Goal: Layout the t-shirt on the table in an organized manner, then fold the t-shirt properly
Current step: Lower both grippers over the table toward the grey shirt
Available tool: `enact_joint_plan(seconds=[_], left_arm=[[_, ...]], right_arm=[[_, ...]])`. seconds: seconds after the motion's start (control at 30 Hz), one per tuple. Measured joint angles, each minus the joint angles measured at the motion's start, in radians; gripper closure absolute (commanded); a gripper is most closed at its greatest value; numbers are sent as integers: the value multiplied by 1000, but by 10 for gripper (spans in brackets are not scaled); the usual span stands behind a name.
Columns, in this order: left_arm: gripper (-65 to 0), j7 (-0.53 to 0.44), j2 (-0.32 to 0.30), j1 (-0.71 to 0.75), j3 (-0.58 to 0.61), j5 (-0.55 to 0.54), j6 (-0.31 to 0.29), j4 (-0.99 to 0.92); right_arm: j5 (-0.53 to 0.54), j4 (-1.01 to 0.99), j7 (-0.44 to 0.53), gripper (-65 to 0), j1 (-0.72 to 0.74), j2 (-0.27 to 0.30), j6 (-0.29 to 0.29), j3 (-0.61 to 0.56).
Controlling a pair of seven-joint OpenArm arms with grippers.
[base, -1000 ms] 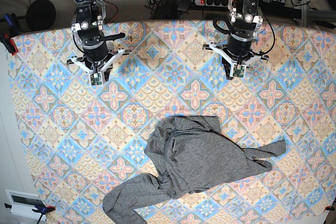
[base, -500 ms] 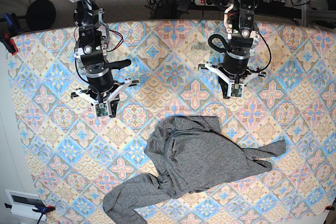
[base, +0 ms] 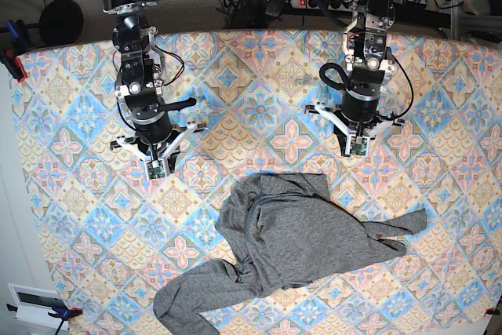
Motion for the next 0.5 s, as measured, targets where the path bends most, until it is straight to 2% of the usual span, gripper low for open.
enact_joint_plan(seconds=[0.27, 0.5], left_arm=[[0, -4, 0, -41, 3, -4, 0, -6], [0, 56, 3, -80, 3, -13, 0, -15]], right_arm=[[0, 1, 0, 0, 2, 0, 0, 4], [0, 0, 1, 0, 1, 0, 0, 4]])
